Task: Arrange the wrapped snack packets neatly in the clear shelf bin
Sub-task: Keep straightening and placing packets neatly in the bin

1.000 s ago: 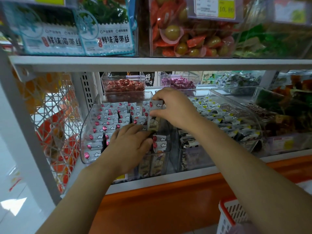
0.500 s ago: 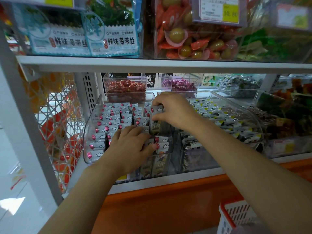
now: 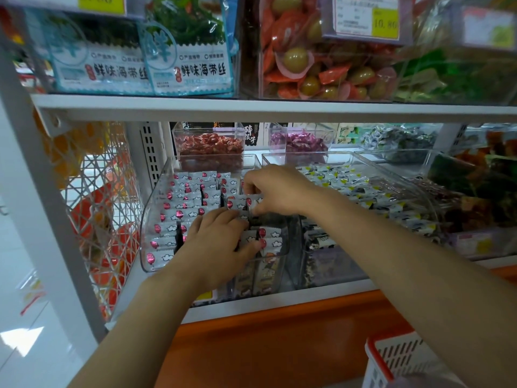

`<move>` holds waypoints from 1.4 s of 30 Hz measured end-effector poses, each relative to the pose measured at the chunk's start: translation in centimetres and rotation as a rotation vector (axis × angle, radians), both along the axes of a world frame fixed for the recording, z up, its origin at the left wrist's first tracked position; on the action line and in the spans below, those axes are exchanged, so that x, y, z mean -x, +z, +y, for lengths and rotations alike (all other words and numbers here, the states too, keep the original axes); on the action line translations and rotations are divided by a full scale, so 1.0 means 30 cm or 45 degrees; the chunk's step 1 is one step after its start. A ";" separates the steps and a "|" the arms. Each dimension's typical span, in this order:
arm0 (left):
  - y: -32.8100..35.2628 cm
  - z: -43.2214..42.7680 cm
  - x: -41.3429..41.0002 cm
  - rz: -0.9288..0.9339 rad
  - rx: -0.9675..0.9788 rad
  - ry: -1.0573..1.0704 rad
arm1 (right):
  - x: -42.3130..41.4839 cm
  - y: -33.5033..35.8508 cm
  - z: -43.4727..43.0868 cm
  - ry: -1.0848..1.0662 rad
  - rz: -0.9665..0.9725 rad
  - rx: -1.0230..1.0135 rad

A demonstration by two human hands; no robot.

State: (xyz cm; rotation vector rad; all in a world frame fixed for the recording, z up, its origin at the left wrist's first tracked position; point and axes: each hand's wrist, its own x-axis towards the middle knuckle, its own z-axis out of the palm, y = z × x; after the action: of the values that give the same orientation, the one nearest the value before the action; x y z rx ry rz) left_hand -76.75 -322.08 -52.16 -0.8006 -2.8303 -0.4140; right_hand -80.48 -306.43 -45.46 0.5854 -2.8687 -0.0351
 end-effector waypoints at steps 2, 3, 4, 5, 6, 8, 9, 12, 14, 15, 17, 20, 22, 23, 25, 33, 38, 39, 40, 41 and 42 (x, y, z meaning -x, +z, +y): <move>0.005 0.002 -0.002 0.026 -0.045 -0.011 | -0.007 0.001 0.008 -0.012 0.039 0.055; 0.008 0.004 -0.003 0.039 -0.068 -0.024 | -0.012 0.007 0.014 -0.019 0.066 0.112; 0.011 0.007 -0.003 0.048 -0.080 -0.042 | -0.019 0.016 0.022 -0.020 0.097 0.187; 0.014 0.009 -0.002 0.053 -0.074 -0.061 | -0.029 0.025 0.029 -0.014 0.136 0.271; 0.017 0.012 -0.001 0.055 -0.052 -0.074 | -0.041 0.035 0.035 -0.006 0.177 0.351; 0.017 0.019 0.004 0.046 0.005 -0.067 | -0.068 0.046 0.044 0.000 0.258 0.460; 0.015 0.021 0.008 0.039 0.033 -0.047 | -0.083 0.049 0.047 -0.001 0.292 0.494; 0.010 0.021 0.022 0.010 0.095 0.029 | -0.127 0.055 0.052 0.019 0.365 0.608; 0.012 0.018 0.034 -0.002 0.130 0.071 | -0.148 0.059 0.054 0.025 0.383 0.636; 0.014 0.018 0.040 -0.018 0.144 0.089 | -0.155 0.060 0.056 0.027 0.381 0.632; 0.017 0.021 0.051 -0.071 0.168 0.119 | -0.167 0.060 0.057 0.038 0.371 0.624; 0.014 0.029 0.063 -0.106 0.199 0.153 | -0.181 0.057 0.057 0.059 0.355 0.634; 0.009 0.033 0.067 -0.106 0.211 0.174 | -0.191 0.052 0.059 0.079 0.357 0.672; 0.007 0.034 0.069 -0.107 0.213 0.184 | -0.195 0.048 0.060 0.092 0.351 0.685; 0.003 0.035 0.073 -0.102 0.217 0.186 | -0.201 0.036 0.061 0.112 0.322 0.678; 0.012 0.035 0.072 -0.054 0.073 0.059 | -0.157 0.039 0.062 0.065 0.213 0.536; 0.025 0.043 0.073 -0.010 -0.029 -0.053 | -0.128 0.025 0.061 0.058 0.094 0.493; 0.022 0.043 0.074 -0.023 -0.019 -0.057 | -0.124 0.022 0.060 0.061 0.052 0.478; 0.019 0.041 0.076 -0.038 -0.009 -0.055 | -0.117 0.019 0.061 0.064 0.018 0.436; 0.018 0.039 0.077 -0.052 0.000 -0.049 | -0.108 0.015 0.061 0.065 0.003 0.361; 0.018 0.035 0.078 -0.063 0.004 -0.041 | -0.100 0.012 0.062 0.066 0.005 0.260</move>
State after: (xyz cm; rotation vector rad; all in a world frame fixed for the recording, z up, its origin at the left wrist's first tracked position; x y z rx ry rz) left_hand -79.09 -321.03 -51.63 -0.8488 -2.8675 -0.4397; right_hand -77.48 -304.58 -45.10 0.6167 -2.8052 0.2614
